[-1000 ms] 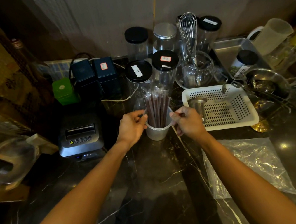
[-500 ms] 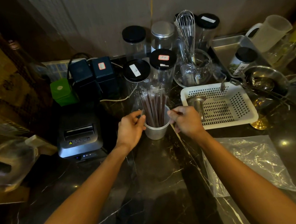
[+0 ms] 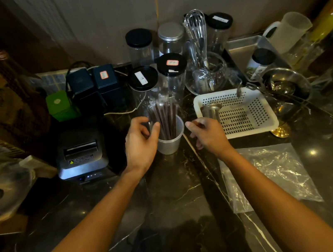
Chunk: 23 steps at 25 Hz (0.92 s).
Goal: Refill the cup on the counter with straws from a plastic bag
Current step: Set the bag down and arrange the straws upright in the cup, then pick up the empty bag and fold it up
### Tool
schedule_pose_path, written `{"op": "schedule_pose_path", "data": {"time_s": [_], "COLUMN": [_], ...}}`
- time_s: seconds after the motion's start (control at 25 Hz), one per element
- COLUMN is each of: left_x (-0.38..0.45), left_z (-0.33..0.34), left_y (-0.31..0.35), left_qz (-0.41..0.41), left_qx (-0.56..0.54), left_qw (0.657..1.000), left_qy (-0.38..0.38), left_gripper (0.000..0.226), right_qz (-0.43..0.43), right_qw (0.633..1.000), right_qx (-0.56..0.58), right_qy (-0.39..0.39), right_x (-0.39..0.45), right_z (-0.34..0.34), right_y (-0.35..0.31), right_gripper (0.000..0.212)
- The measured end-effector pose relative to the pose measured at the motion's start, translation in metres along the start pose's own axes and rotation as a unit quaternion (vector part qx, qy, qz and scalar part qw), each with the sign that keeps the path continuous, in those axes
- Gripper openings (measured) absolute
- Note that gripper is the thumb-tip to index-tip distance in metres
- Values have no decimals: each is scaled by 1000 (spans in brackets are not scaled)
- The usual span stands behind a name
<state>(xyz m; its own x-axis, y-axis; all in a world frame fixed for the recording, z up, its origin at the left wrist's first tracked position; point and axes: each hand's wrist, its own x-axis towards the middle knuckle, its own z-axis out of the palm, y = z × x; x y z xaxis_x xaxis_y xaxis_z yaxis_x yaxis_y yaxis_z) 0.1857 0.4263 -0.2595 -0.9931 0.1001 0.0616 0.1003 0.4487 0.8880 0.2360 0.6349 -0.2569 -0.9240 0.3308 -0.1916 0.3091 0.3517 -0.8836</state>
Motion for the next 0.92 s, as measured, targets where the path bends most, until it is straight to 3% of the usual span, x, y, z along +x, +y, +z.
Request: {"op": "schedule_pose_path", "data": {"time_s": [0.08,0.16,0.28,0.4,0.56,0.72,0.92], "left_x": [-10,-20,-42,-73,-107,-129,-134], "left_z": [12,34,78,128,166,183,197], "left_y": [16,29,41,38,28,26,23], "left_qz": [42,32,-67,-185,-287,-333,-330], "left_qx": [-31,-62,-59,-21,10,-17,-21], "left_qw": [998,991,971,932,899,881,885], "left_qy": [-40,-111,-224,-311,-331,-336,-327], "left_gripper": [12,14,17,43,71,58,36], "right_qz": [-3,10,27,71,88,83,78], "right_qw": [1000,999,994,981,978,963,937], "right_qx": [-5,-24,-70,-149,-177,-257,-331], "right_qy": [15,41,84,100,66,9,-74], "right_x": [-16,-36,-72,-106,-142,-168,-182], "right_z": [-13,-29,-52,-73,-92,-97,-97], "right_y": [9,23,49,81,122,157,171], "right_gripper": [22,23,44,52,44,50,81]}}
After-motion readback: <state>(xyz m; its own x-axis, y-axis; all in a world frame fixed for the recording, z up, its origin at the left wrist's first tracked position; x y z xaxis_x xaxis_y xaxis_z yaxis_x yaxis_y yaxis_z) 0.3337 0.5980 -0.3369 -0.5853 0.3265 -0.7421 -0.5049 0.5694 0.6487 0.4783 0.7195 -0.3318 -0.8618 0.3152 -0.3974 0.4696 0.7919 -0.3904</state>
